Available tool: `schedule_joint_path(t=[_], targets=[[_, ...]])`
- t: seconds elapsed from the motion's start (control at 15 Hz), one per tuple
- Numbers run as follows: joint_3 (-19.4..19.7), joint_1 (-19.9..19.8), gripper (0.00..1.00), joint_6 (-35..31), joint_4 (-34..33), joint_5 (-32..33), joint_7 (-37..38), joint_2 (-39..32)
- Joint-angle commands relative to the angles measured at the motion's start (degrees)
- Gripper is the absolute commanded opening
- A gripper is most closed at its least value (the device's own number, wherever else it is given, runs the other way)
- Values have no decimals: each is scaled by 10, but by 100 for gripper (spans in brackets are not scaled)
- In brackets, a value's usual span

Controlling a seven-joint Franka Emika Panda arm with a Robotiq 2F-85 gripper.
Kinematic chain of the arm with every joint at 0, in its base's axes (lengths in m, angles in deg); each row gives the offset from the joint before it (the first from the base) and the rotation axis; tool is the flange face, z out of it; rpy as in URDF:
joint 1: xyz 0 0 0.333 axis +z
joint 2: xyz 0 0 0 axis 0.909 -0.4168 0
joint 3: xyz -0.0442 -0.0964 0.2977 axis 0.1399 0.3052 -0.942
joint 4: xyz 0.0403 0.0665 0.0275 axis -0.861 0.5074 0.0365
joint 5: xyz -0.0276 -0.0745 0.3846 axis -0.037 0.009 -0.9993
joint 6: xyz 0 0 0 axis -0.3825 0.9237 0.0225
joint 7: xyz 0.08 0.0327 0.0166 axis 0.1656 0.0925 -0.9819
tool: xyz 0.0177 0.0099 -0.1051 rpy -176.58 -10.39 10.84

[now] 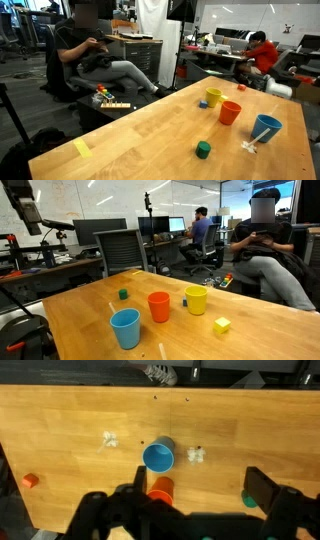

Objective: Stack the cups from back to front

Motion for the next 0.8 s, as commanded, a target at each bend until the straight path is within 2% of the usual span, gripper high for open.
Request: schedule_joint_path(t=[0.0,0.47,0.73], targets=[[5,7,100,3,-2,5,5,-1],[1,5,100,-3,-7,5,15,-10],[1,-1,100,-22,-36,-7,48,-54]])
